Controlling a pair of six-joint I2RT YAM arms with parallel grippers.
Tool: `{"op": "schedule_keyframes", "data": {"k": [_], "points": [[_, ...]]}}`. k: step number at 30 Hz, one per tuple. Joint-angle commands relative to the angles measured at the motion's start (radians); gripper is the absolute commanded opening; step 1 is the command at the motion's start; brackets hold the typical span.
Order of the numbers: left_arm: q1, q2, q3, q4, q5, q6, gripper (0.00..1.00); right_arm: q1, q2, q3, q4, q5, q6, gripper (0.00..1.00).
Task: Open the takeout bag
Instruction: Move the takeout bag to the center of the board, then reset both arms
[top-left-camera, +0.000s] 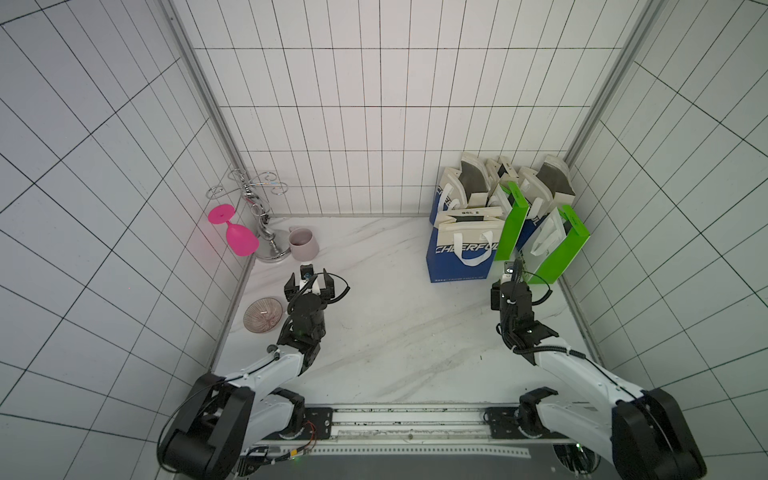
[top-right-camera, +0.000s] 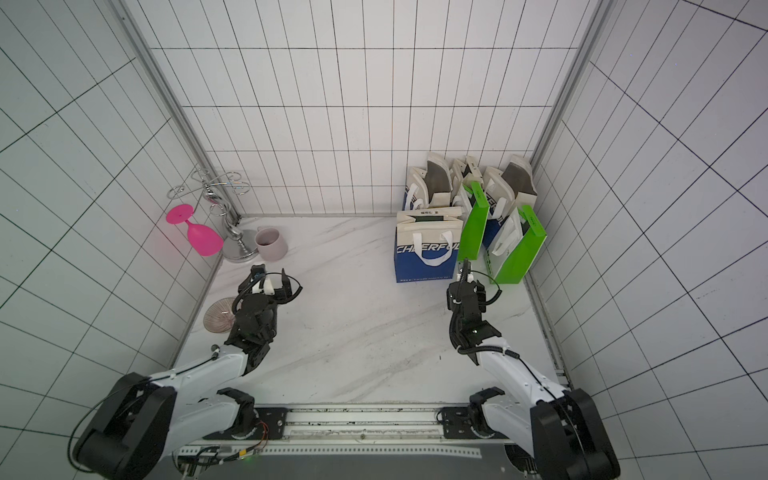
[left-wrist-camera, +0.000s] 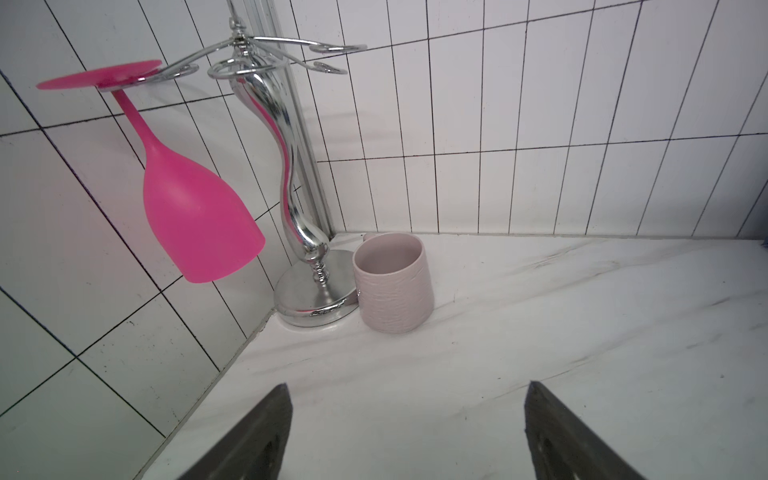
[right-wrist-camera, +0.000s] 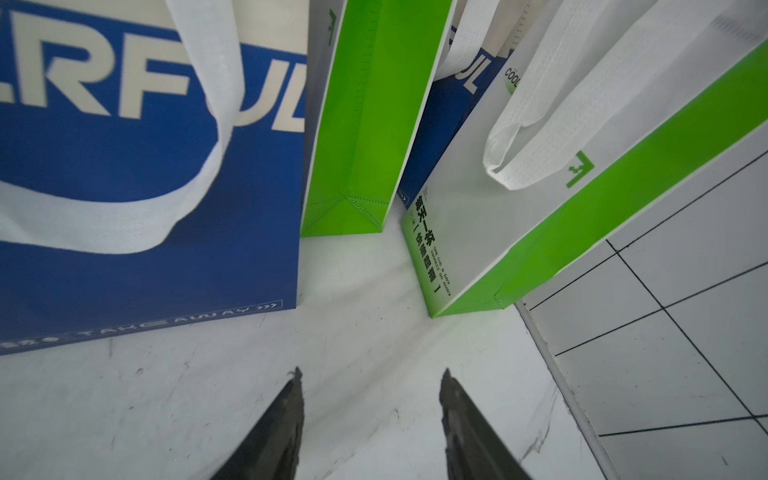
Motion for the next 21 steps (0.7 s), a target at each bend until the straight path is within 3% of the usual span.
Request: {"op": "schedule_keyframes", "data": {"k": [1,3,5,8,10,12,13,15,17,18,19,20,21], "points": [[0.029,0.158,-0.027,0.264,0.086,0.047,0.88,-0.052,0.109,-0.138,0.447,0.098,-0.015,0.54],[0.028,0.255,-0.015,0.346,0.084,0.078,0.89,-0.084,0.147,-0.162,0.557,0.049,-0.015,0.54],[0.06,0.317,0.007,0.387,0.099,0.061,0.9,-0.128,0.167,-0.139,0.538,0.001,0.018,0.54],[0.158,0.342,0.023,0.338,0.213,-0.044,0.88,-0.212,0.258,-0.137,0.616,-0.106,0.069,0.54],[0.152,0.342,0.027,0.322,0.268,-0.009,0.88,-0.238,0.364,-0.15,0.794,-0.17,0.047,0.54],[0.149,0.34,0.047,0.275,0.304,0.006,0.88,-0.238,0.326,-0.105,0.604,-0.269,0.037,0.52],[0.15,0.335,0.059,0.245,0.302,0.001,0.89,-0.238,0.375,-0.093,0.627,-0.273,0.032,0.53],[0.155,0.333,0.075,0.21,0.308,-0.006,0.89,-0.23,0.471,-0.098,0.808,-0.25,0.0,0.56],[0.177,0.349,0.096,0.192,0.323,-0.029,0.89,-0.244,0.393,-0.013,0.479,-0.287,0.043,0.54],[0.192,0.349,0.105,0.176,0.341,-0.043,0.96,-0.261,0.445,-0.001,0.553,-0.295,0.041,0.55],[0.197,0.342,0.106,0.163,0.35,-0.045,0.98,-0.283,0.441,0.009,0.55,-0.309,0.064,0.57],[0.198,0.337,0.11,0.147,0.349,-0.046,0.97,-0.308,0.396,0.037,0.395,-0.347,0.097,0.58],[0.198,0.334,0.109,0.146,0.348,-0.046,0.97,-0.31,0.413,0.02,0.456,-0.355,0.083,0.6]]}}
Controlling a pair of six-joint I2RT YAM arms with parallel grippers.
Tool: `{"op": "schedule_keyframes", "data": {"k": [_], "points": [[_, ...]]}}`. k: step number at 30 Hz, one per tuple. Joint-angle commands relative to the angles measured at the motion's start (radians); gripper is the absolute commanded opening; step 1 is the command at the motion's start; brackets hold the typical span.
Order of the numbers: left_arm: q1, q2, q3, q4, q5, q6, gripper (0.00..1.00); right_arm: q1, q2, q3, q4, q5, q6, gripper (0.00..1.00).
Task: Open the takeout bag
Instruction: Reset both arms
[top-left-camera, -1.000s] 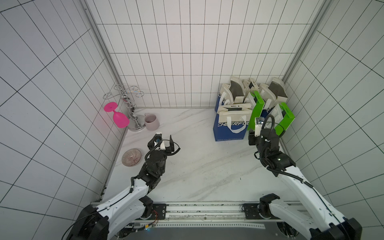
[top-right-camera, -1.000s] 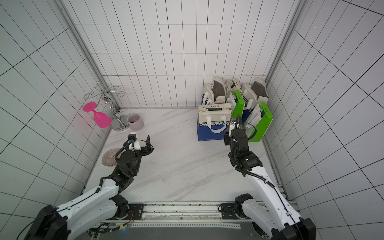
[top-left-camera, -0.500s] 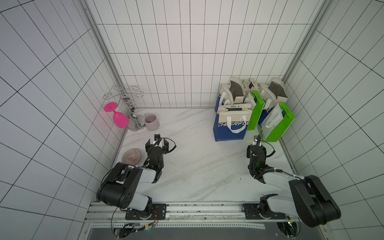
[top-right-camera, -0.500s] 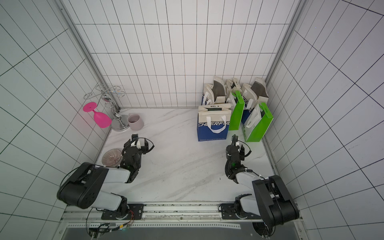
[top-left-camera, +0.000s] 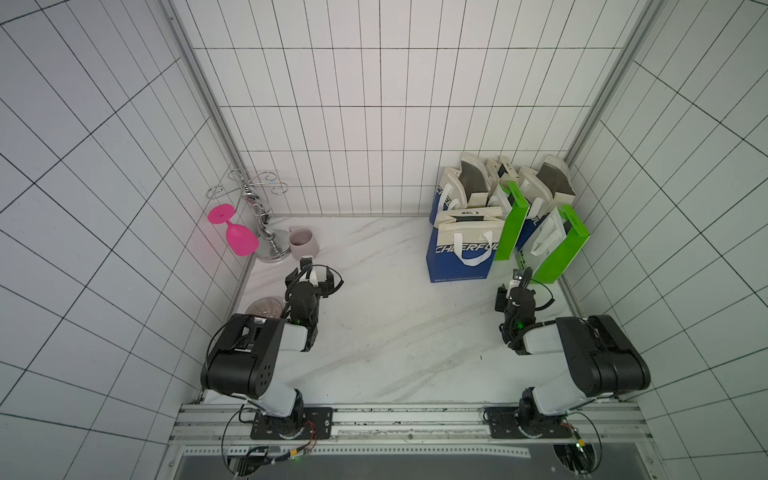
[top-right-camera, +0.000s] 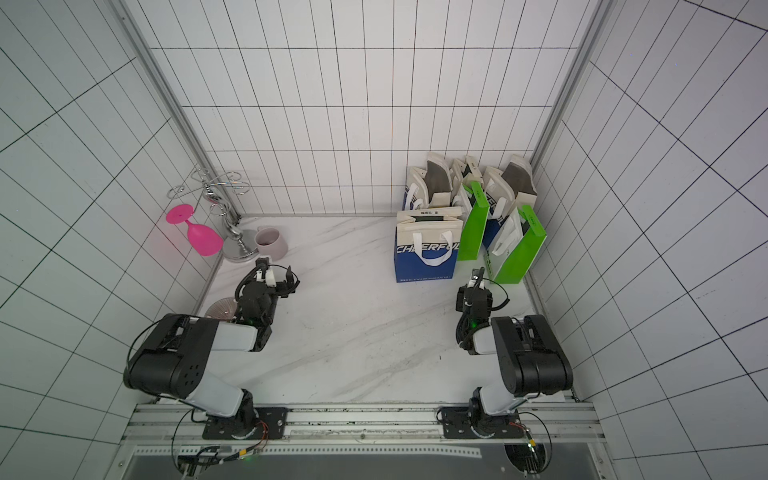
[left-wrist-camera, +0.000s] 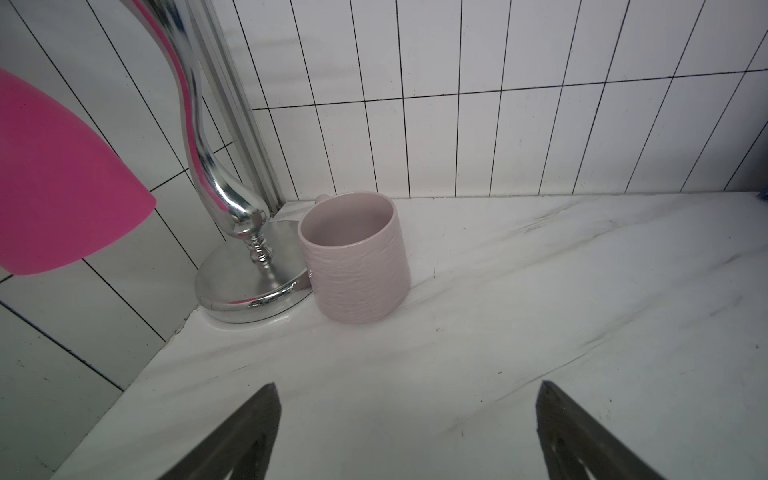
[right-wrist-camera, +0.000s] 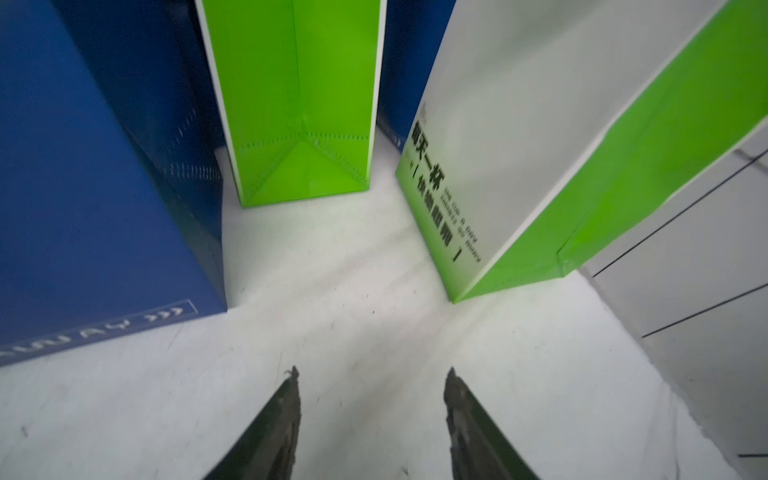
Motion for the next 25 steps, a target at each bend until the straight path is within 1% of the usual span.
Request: {"op": "schedule_keyframes", "data": {"k": [1,2,3,5,7,13,21,25], "points": [[0.008,-0.002,0.01,-0.026,0.036,-0.015,0.97,-0.033,0.015,0.064,0.068,-0.062,0.04,0.96],[0.008,-0.002,0.008,-0.019,0.035,-0.014,0.97,-0.034,-0.016,0.068,0.013,-0.062,0.051,0.99],[0.007,0.0,0.009,-0.019,0.035,-0.014,0.97,-0.035,-0.035,0.082,-0.059,-0.069,0.061,0.99],[0.008,-0.003,0.011,-0.026,0.035,-0.017,0.97,-0.024,-0.002,0.078,0.013,-0.054,0.038,0.99],[0.008,-0.003,0.012,-0.028,0.036,-0.017,0.98,-0.02,-0.012,0.088,-0.031,-0.062,0.033,0.99],[0.01,-0.004,0.013,-0.028,0.035,-0.017,0.97,-0.021,-0.007,0.086,-0.012,-0.063,0.031,0.99],[0.009,-0.002,0.013,-0.027,0.036,-0.018,0.97,-0.027,0.003,0.112,-0.054,-0.085,0.04,0.99],[0.01,-0.003,0.013,-0.027,0.036,-0.017,0.97,-0.029,-0.011,0.085,-0.018,-0.089,0.031,0.99]]}}
